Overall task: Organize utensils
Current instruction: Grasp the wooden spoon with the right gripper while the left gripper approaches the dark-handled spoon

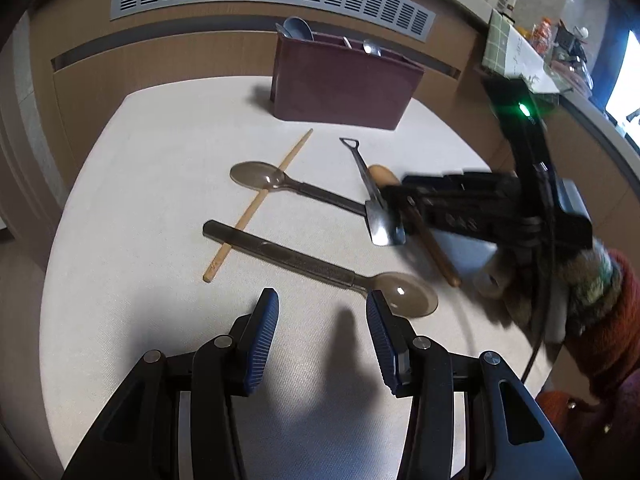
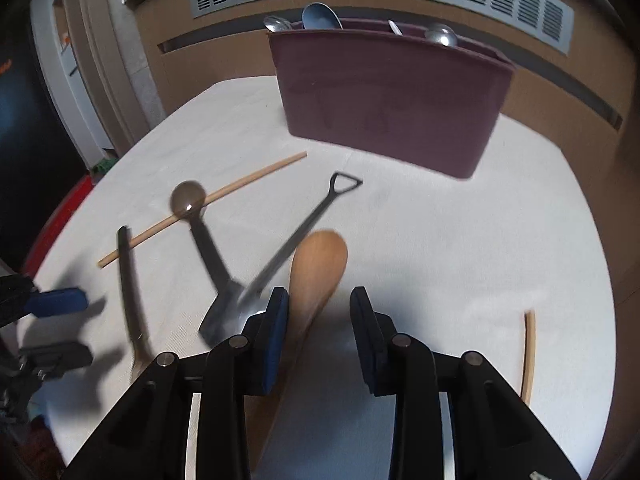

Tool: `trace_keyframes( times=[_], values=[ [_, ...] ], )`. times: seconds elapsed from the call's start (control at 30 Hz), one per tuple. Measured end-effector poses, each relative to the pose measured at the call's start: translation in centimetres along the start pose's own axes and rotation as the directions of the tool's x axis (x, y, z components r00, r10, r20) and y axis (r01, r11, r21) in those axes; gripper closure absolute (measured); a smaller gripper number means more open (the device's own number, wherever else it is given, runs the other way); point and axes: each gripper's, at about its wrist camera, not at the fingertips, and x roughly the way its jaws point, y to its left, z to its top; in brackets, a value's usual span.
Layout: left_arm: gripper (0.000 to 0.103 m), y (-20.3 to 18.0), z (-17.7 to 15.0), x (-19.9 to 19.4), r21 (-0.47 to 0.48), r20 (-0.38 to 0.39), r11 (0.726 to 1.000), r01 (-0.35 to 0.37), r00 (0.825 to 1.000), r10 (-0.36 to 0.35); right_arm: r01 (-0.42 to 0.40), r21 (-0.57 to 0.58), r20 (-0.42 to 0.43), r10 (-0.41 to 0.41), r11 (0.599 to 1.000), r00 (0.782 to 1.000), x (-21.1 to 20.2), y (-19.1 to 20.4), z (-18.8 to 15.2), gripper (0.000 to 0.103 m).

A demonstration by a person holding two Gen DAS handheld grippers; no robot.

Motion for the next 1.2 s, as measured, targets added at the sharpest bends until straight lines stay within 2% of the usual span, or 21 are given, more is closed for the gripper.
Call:
trace_keyframes(
  times=[0.13,0.27,0.4,0.6,0.7,0.77,0.87,1.0,1.1,1.2],
  values=[
    [0.056,-0.7,-0.4,0.4,0.017,-0.044,0.998,0.067,0.997,-0.066,-0.002,-0.017,-0.003,0.002,1.000,1.000,0.1,0.0,0.6,0.077],
    [0.056,-1.7,-0.6,1.6,0.017,-0.100,0.988,0.150,0.984,-0.148,-0.008,0.041,0.027,0.007,0.999,1.000,-2.0,-2.3,-0.6,0.077],
    [0.056,-3.1,0.9,3.3,0.023,-0.111,0.979,0.201,0.974,-0.197,0.002,0.109,0.042,-0.007,0.994,0.999,-4.6,-5.2,-3.0,0.077],
    [0.056,-4.0,4.2,6.7,-0.053,-0.085,0.959,0.278,0.956,-0.281,0.016,0.182,0.034,-0.022,0.983,0.999,-6.8,-7.9,-6.2,0.077],
    [0.056,-5.5,4.9,6.7,0.009,-0.100,0.953,0.302,0.949,-0.299,0.034,0.167,0.051,-0.044,0.985,0.998,-8.0,-7.8,-7.1,0.077],
    [0.056,-6.4,5.0,5.9,0.088,-0.104,0.951,0.297,0.952,-0.288,0.040,0.154,0.072,-0.051,0.987,0.996,-8.8,-7.6,-7.4,0.077],
    [0.056,-5.9,5.4,4.8,0.152,-0.080,0.962,0.225,0.973,-0.215,0.034,0.156,0.092,-0.049,0.987,0.995,-9.1,-7.3,-7.4,0.077],
    [0.056,-2.4,6.8,5.1,0.075,-0.048,0.985,0.158,0.987,-0.155,0.011,0.179,0.095,-0.028,0.984,0.995,-8.7,-7.2,-7.4,0.077],
    [0.056,0.1,7.5,6.4,0.028,-0.063,0.994,0.103,0.993,-0.101,0.004,0.179,0.087,-0.020,0.984,0.996,-8.5,-7.0,-7.6,0.077],
    [0.056,1.6,7.2,7.1,-0.025,-0.089,0.992,0.122,0.988,-0.123,0.009,0.179,0.091,-0.026,0.984,0.996,-8.8,-7.0,-7.7,0.077]
  ],
)
